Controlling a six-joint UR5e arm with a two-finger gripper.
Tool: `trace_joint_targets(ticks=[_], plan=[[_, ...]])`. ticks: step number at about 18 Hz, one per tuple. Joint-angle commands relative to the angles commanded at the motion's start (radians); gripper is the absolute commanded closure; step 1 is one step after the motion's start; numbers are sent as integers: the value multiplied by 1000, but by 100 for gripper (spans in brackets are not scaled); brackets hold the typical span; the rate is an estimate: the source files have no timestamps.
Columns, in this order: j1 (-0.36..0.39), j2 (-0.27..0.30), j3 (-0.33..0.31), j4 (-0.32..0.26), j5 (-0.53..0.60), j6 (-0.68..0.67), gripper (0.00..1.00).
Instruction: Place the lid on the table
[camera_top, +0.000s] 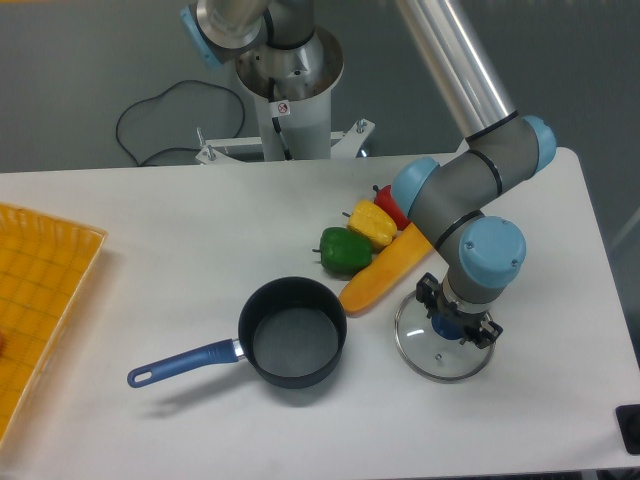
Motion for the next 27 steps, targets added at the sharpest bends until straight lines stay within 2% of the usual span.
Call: trace_joint_targets(ticks=[1,4,9,11,16,24,27], plan=[[0,-2,0,0,0,0,32],[0,-3,0,0,0,0,31],[0,-3,0,0,0,0,24],[0,-3,0,0,0,0,19],[0,-2,2,0,0,-2,0],[-9,60,-3,-6,2,-94,0],[-6,96,-40,-8,-9,-95,0]])
